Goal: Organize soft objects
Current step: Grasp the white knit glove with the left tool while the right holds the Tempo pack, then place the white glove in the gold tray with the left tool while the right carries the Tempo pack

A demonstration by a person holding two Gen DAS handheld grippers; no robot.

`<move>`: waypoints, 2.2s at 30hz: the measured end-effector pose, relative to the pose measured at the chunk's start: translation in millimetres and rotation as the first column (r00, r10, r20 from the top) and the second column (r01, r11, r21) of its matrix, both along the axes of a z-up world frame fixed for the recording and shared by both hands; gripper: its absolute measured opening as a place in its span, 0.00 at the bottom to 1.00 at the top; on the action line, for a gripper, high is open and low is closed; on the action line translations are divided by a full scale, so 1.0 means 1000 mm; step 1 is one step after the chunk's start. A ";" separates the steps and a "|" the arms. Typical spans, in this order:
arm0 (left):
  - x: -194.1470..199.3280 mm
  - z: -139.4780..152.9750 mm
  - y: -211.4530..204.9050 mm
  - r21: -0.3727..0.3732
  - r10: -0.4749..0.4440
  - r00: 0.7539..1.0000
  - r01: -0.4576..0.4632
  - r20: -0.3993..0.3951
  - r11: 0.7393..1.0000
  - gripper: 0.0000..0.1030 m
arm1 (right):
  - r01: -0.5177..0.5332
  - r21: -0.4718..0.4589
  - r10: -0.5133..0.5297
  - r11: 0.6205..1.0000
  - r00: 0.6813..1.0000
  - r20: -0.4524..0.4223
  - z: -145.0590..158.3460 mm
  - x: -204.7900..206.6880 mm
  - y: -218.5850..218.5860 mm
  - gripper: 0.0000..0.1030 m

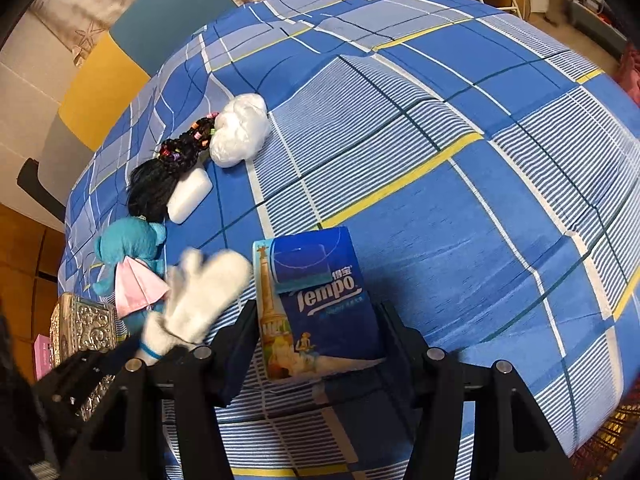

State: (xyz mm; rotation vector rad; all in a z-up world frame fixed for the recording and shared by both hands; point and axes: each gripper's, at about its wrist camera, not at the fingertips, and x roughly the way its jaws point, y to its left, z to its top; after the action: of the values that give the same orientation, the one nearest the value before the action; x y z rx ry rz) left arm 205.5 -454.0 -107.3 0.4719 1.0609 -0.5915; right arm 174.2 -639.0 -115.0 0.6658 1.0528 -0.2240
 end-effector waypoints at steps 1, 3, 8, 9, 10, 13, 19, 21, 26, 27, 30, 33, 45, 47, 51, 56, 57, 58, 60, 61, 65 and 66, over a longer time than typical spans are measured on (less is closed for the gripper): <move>0.000 0.000 -0.001 -0.002 0.003 1.000 -0.003 0.006 1.000 0.45 | 0.003 -0.002 -0.003 1.000 1.000 0.002 0.001 0.000 0.000 0.57; 0.004 0.000 -0.006 -0.004 0.008 1.000 -0.008 -0.002 1.000 0.46 | 0.001 -0.005 -0.001 1.000 1.000 0.007 0.001 0.000 0.000 0.57; 0.018 -0.021 -0.009 0.036 0.039 0.997 -0.037 -0.061 0.999 0.49 | -0.017 -0.016 0.017 1.000 1.000 -0.016 -0.003 0.003 0.003 0.52; 0.019 -0.024 -0.005 0.016 0.057 0.995 -0.056 -0.084 0.998 0.47 | -0.025 -0.018 0.025 1.000 1.000 -0.019 -0.002 0.003 0.004 0.52; 0.019 -0.023 0.000 -0.019 0.076 0.993 -0.078 -0.094 0.997 0.43 | -0.039 -0.028 0.039 0.999 0.999 -0.023 -0.002 0.003 0.006 0.53; 0.009 -0.012 0.015 -0.087 0.092 0.992 -0.099 -0.085 0.991 0.39 | -0.054 -0.087 0.050 0.995 0.997 -0.050 -0.002 0.005 0.011 0.62; -0.020 0.025 0.047 -0.226 0.079 0.994 -0.093 -0.072 0.970 0.39 | -0.096 -0.118 0.090 0.988 0.994 -0.062 -0.002 0.009 0.019 0.70; -0.036 0.040 0.062 -0.277 0.062 0.996 -0.077 -0.065 0.958 0.39 | -0.109 -0.107 0.105 0.988 0.993 -0.047 -0.002 0.011 0.022 0.72; -0.075 0.066 0.104 -0.382 0.019 0.998 -0.040 -0.058 0.923 0.39 | -0.168 -0.220 0.152 0.961 0.984 -0.088 -0.004 0.016 0.037 0.72; -0.079 0.069 0.113 -0.399 0.019 0.998 -0.042 -0.060 0.916 0.39 | -0.183 -0.259 0.162 0.949 0.982 -0.101 -0.004 0.016 0.041 0.65; -0.095 0.082 0.155 -0.449 0.034 0.998 -0.055 -0.055 0.892 0.39 | -0.188 -0.328 0.158 0.926 0.981 -0.115 -0.003 0.015 0.046 0.51; -0.101 0.096 0.196 -0.467 0.067 0.998 -0.068 -0.019 0.881 0.39 | -0.181 -0.338 0.156 0.924 0.983 -0.100 -0.003 0.013 0.044 0.51; -0.082 0.082 0.403 -0.468 0.467 0.883 -0.431 -0.044 0.771 0.39 | -0.061 -0.326 0.095 0.943 0.991 0.089 0.020 -0.020 0.060 0.51; -0.076 0.069 0.431 -0.460 0.518 0.851 -0.497 -0.090 0.736 0.39 | -0.047 -0.315 0.082 0.948 0.992 0.097 0.020 -0.026 0.066 0.51; -0.067 0.050 0.464 -0.431 0.579 0.804 -0.574 -0.136 0.696 0.39 | -0.018 -0.300 0.057 0.954 0.991 0.123 0.027 -0.036 0.076 0.51; -0.064 0.038 0.491 -0.414 0.619 0.772 -0.615 -0.143 0.671 0.39 | 0.027 -0.285 0.024 0.958 0.985 0.172 0.041 -0.052 0.085 0.51; -0.063 0.037 0.494 -0.415 0.624 0.769 -0.618 -0.141 0.668 0.39 | 0.032 -0.282 0.020 0.959 0.984 0.179 0.044 -0.054 0.087 0.51; -0.063 0.039 0.498 -0.412 0.628 0.766 -0.620 -0.136 0.668 0.39 | 0.036 -0.279 0.018 0.960 0.982 0.187 0.047 -0.057 0.089 0.51; -0.060 0.036 0.506 -0.398 0.642 0.756 -0.632 -0.129 0.665 0.39 | 0.040 -0.272 0.015 0.961 0.980 0.198 0.051 -0.060 0.092 0.51; -0.060 0.035 0.510 -0.393 0.649 0.750 -0.639 -0.127 0.661 0.39 | 0.047 -0.267 0.009 0.963 0.979 0.206 0.054 -0.063 0.094 0.51; -0.054 0.026 0.528 -0.352 0.675 0.727 -0.669 -0.127 0.655 0.39 | 0.053 -0.244 0.004 0.968 0.974 0.226 0.062 -0.070 0.103 0.51; -0.051 0.023 0.532 -0.332 0.680 0.723 -0.675 -0.122 0.659 0.39 | 0.054 -0.244 0.004 0.968 0.973 0.232 0.066 -0.072 0.106 0.51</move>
State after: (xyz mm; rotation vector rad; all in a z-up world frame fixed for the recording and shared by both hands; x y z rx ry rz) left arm 154.2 77.6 -84.5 -0.2612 0.9978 -0.0887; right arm 102.1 -533.1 -49.3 0.4650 0.7769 -0.2881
